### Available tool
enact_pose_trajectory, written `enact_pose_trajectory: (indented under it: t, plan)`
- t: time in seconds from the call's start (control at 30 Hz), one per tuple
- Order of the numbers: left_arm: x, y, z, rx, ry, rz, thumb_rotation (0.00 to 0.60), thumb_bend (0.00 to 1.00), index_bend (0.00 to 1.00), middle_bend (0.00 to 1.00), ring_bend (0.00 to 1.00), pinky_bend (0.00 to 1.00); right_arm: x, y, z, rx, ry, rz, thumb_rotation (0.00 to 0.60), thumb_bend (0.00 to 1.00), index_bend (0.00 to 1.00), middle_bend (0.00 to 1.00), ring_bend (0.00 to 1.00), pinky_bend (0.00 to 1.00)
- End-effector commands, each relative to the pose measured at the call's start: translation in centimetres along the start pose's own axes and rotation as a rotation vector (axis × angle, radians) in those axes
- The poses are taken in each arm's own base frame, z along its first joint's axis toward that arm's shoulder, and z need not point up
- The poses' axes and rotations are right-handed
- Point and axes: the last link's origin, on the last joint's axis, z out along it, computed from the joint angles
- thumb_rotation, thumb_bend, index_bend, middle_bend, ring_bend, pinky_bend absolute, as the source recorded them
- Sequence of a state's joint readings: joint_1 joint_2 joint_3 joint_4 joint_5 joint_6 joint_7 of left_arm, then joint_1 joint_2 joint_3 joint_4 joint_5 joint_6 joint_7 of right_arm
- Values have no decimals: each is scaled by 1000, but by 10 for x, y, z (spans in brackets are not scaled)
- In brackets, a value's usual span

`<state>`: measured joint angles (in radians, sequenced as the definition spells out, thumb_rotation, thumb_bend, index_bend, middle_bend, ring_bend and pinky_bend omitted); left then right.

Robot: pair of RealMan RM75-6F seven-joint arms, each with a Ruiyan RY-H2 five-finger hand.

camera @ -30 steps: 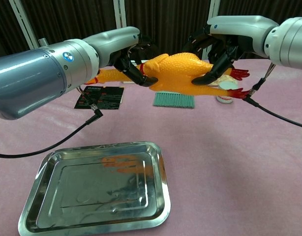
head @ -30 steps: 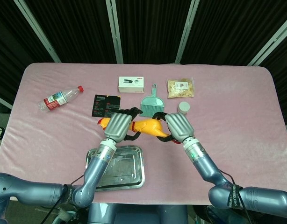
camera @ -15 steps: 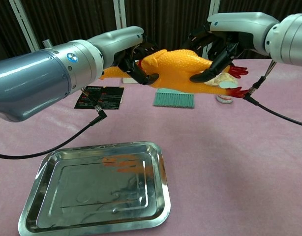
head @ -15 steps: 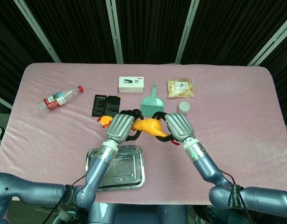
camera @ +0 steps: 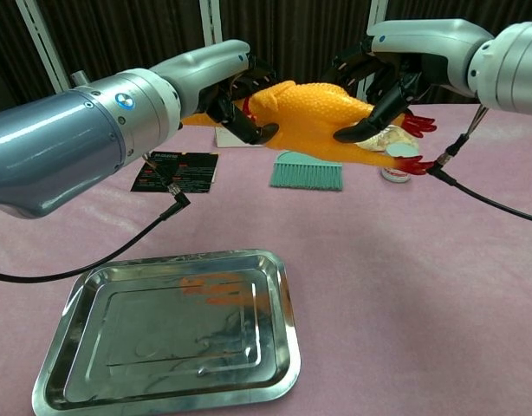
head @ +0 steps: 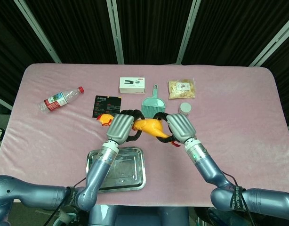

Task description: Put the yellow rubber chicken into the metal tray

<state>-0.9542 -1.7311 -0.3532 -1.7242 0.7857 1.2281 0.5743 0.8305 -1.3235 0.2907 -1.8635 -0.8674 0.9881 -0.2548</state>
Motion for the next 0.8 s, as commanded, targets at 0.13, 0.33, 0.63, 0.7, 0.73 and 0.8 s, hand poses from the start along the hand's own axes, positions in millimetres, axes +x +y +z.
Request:
enact_pose_trajectory:
  t: [0.13,0.33,0.63,0.7,0.73,0.8]
  plan:
    - [3,-5,-4,2,-30,-9,574,245,233,174,209,239,3,3,2,-14,6,8,600,462,989,777,724,768]
    - [7,-8,-6,7,-27,-21,560,233,258,176,210,239,5,7,3,-29,10,24,600,464,989,777,724,769]
    - [5,-4,-3,6,-31,-40,564,235,263,176,210,239,4,2,2,-16,-1,26,600,464,989,776,724,768]
    - [4,-3,-2,9,-32,-49,563,249,270,176,210,239,4,1,1,-14,-2,25,600,463,991,776,724,768]
    - [4,-2,-1,11,-32,-51,563,260,274,177,210,239,4,1,1,-13,-3,26,600,463,992,776,724,768]
    - [3,-1,-1,11,-32,-54,562,286,282,177,210,239,3,0,0,-13,-6,32,600,463,993,776,725,769]
